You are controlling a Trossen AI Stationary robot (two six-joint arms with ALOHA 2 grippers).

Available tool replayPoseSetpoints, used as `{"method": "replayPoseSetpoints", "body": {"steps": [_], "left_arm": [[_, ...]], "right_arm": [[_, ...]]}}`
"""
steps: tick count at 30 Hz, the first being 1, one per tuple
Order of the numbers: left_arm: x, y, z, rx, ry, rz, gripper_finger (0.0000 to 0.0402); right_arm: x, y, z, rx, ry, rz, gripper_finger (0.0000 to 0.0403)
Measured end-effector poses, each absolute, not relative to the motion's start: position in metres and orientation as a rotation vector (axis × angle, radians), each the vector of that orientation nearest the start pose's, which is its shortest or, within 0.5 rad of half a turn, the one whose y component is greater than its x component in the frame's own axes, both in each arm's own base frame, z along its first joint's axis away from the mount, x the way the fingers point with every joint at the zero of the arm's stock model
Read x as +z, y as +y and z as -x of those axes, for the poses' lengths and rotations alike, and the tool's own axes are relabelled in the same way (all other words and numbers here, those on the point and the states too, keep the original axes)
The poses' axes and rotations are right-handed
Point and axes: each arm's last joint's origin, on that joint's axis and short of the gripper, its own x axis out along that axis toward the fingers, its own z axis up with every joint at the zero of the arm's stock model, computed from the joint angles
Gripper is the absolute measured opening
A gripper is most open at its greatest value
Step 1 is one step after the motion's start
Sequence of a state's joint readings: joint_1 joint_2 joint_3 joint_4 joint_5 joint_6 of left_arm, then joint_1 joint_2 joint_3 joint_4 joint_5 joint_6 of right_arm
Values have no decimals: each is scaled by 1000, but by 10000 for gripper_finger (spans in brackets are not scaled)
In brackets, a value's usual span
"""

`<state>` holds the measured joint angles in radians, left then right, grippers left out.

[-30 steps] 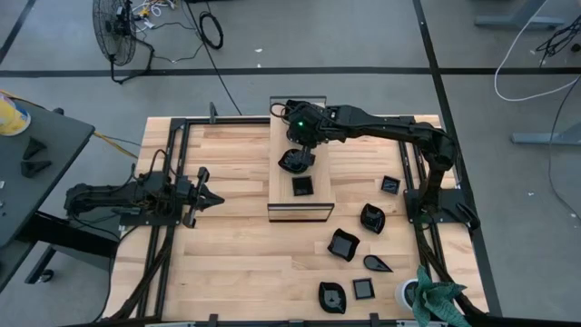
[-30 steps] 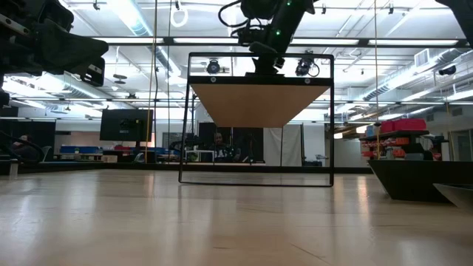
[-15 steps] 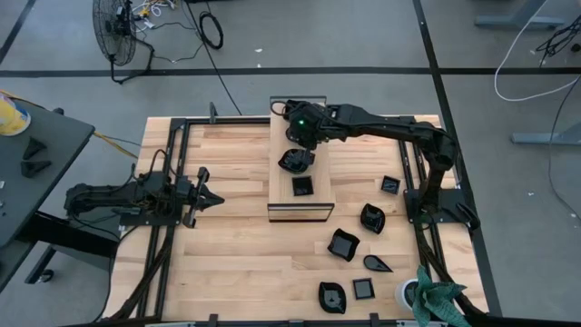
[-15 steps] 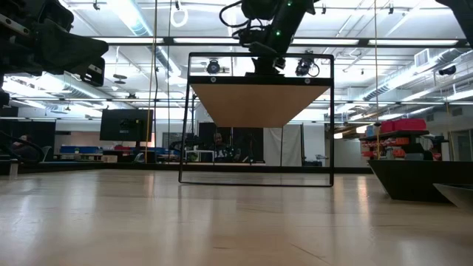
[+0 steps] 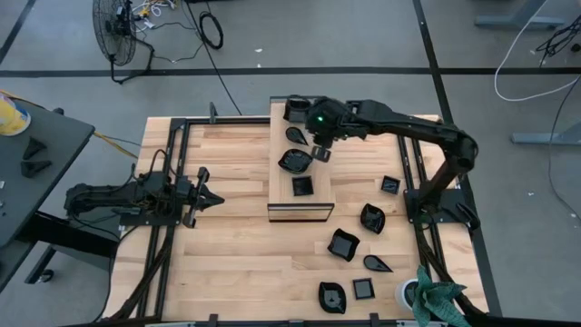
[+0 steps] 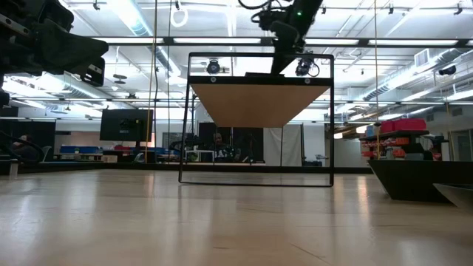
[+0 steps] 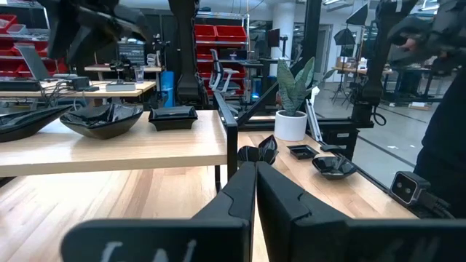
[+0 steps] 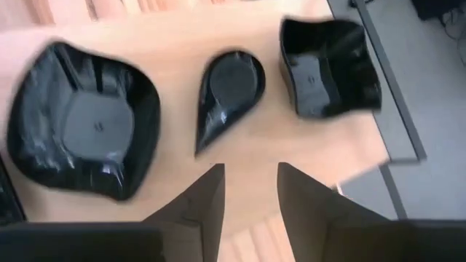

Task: Pick & Place Mini shaped plates
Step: Stack the square plate on top of the square plate on the shelf

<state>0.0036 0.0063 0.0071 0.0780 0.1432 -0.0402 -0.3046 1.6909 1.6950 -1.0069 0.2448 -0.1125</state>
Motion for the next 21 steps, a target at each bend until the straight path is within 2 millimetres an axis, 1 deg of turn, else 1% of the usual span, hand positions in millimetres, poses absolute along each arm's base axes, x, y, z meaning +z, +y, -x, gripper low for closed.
{"method": "replayPoseSetpoints", "body": {"steps": [3,6,11,18,21], "left_arm": [[173,-4,-97,-141,-76,34,18],[173,-4,-97,-141,-76,34,18],[173,-4,-97,-141,-76,34,18],[173,-4,-97,-141,-76,35,18],[173,-4,-97,-141,-76,34,18]], "right_arm": [[336,-107,-315,-452,1074,66,128],[325,-101,-297,-477,1110,12,128],[311,-91,-263,-530,1179,-84,128],[294,-88,-220,-729,1295,-330,128],[287,-87,-205,-781,1365,-391,128]]}}
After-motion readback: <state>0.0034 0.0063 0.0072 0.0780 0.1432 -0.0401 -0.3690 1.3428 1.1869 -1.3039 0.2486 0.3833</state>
